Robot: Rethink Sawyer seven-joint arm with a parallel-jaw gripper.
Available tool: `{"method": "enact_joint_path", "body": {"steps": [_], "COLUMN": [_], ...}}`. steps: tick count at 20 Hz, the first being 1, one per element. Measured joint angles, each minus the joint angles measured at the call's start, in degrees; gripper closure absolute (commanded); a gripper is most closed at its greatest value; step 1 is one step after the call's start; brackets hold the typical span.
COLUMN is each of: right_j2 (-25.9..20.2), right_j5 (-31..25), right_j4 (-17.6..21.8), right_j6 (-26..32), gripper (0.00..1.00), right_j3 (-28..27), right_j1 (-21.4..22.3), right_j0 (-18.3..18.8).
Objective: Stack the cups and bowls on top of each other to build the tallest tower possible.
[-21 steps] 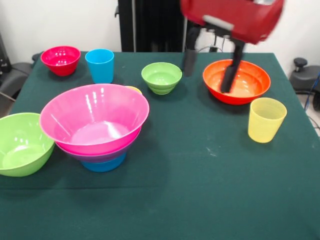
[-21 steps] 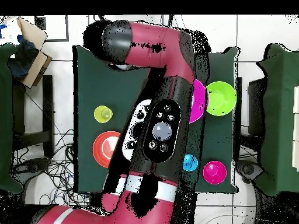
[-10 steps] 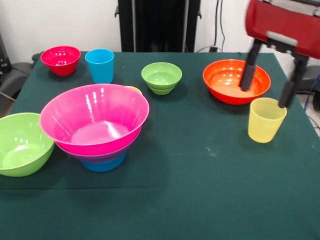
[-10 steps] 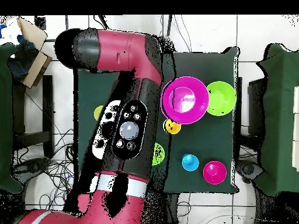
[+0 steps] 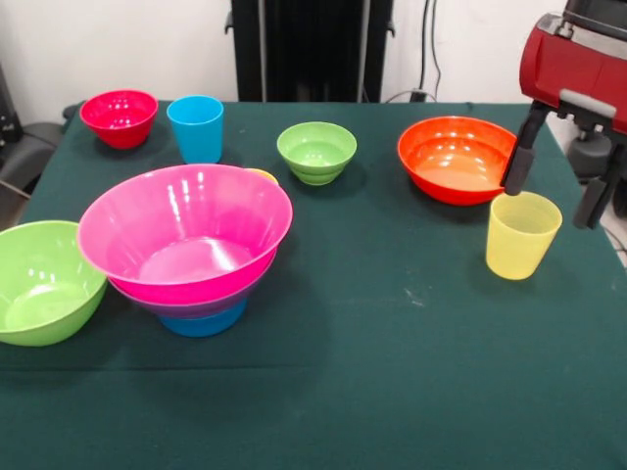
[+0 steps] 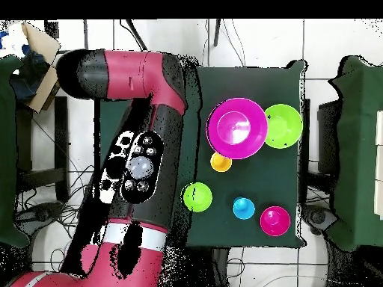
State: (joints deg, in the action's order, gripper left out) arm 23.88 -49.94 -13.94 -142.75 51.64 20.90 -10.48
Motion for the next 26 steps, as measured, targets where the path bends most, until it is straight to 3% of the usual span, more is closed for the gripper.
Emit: {"method": "enact_joint_path", "body": {"steps": [13,26], "right_j2": [0.7,2.2], "right_j5": [1.2,4.3], "right_j4": [-0.1,-2.6], "right_j6": [0.0,-4.1], "gripper": [0.0,0.0], "right_j3": [3.7,3.8], "right_j1": [-1.3,-9.0], "right_j0": [-1.0,-4.5]}}
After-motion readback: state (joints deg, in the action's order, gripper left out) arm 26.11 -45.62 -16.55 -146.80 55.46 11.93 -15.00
